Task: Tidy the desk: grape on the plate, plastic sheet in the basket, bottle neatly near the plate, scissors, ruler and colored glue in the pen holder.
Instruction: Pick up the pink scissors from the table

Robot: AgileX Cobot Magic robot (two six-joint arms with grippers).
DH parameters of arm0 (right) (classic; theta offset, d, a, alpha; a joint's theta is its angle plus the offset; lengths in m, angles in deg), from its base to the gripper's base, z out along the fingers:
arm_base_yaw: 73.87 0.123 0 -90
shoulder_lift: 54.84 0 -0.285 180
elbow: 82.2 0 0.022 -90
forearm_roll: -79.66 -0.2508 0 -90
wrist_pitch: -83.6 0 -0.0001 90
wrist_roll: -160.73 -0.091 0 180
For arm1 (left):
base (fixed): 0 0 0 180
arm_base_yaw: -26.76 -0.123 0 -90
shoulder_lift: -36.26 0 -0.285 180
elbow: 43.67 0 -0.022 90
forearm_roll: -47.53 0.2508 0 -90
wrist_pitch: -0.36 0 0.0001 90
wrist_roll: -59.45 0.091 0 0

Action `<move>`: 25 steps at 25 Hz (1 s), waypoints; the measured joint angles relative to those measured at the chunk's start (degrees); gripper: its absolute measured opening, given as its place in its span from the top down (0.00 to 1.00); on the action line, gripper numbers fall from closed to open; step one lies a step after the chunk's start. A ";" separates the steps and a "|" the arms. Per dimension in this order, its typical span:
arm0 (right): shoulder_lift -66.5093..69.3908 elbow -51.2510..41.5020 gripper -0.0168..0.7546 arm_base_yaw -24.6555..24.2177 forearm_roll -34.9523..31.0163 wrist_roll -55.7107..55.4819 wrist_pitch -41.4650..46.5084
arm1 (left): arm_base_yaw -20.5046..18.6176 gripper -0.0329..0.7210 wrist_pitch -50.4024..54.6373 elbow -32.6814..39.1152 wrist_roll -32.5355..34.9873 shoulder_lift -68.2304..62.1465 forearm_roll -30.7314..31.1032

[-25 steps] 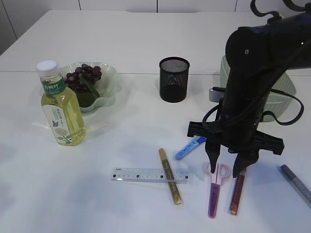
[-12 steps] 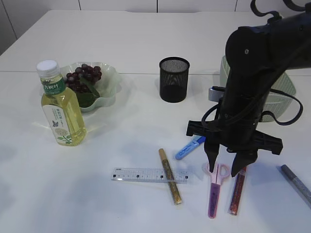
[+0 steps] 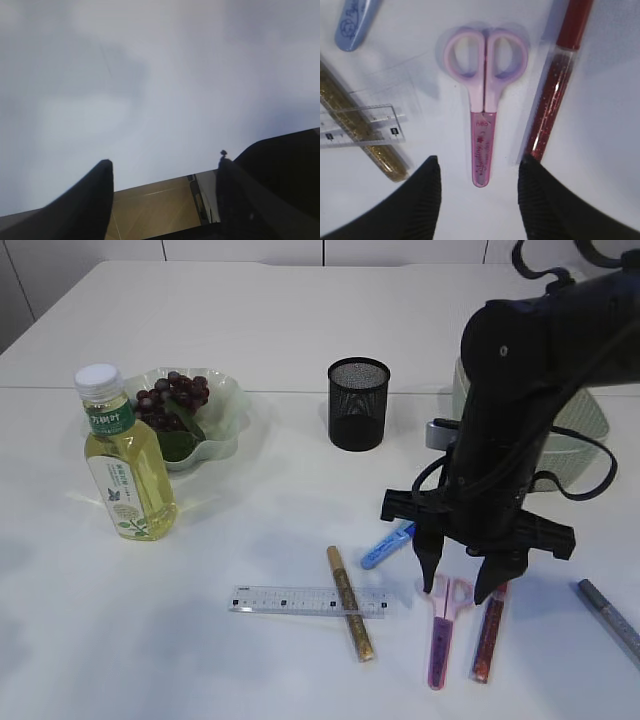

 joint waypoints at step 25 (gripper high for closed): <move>4.60 0.00 0.45 0.00 0.93 1.08 -3.96 | 0.00 0.34 0.00 0.00 0.13 0.00 0.00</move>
